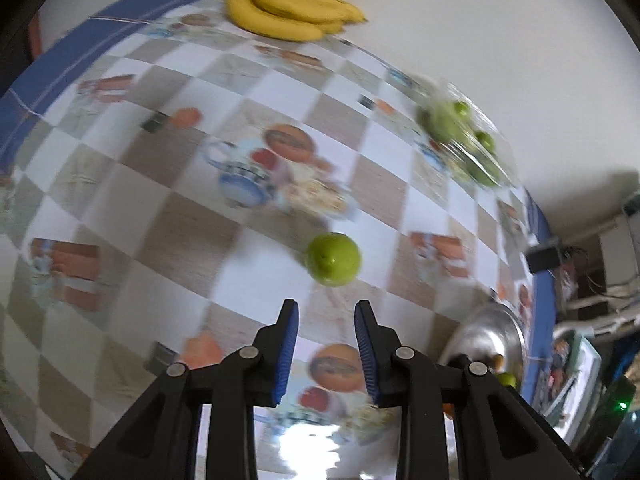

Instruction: Organize fruits

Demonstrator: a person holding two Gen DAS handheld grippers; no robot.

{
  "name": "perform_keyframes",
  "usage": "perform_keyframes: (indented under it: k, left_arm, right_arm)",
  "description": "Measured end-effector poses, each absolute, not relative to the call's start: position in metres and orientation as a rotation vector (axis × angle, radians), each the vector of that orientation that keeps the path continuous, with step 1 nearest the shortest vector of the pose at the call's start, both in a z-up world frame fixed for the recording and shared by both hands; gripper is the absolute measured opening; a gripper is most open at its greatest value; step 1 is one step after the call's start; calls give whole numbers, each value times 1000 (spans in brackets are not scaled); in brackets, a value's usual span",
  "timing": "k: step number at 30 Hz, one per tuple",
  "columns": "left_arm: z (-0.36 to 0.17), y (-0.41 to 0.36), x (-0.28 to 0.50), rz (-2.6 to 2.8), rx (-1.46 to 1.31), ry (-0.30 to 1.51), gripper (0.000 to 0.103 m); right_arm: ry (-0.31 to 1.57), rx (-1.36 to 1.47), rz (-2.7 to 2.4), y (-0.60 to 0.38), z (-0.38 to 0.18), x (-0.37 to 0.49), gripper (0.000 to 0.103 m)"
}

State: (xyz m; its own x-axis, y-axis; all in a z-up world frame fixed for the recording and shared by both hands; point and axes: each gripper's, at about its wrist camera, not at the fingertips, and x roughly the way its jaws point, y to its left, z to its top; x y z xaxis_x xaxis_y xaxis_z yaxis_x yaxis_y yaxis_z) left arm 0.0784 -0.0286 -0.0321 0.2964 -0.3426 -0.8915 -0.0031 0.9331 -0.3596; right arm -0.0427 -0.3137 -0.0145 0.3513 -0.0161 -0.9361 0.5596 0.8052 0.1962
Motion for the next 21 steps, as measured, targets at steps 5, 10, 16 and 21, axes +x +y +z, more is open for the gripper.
perform_keyframes:
  k: [5,10,16,21]
  left_arm:
    - [-36,-32,86,-227,-272,1244,45]
    - [-44,-31,94,-192,-228,1240,57]
    - [-54,-20,112,-159,-271,1220,58]
    - [-53,-28,127,-170,-248,1174,58]
  right_arm:
    - [1166,536,-389,-310,-14,-41,27]
    - [1164,540,-390,-310,-14,-41,27]
    - [1166,537,-380,-309,-14,-40,27]
    - [1168,530,-383,-309,-15,-38,27]
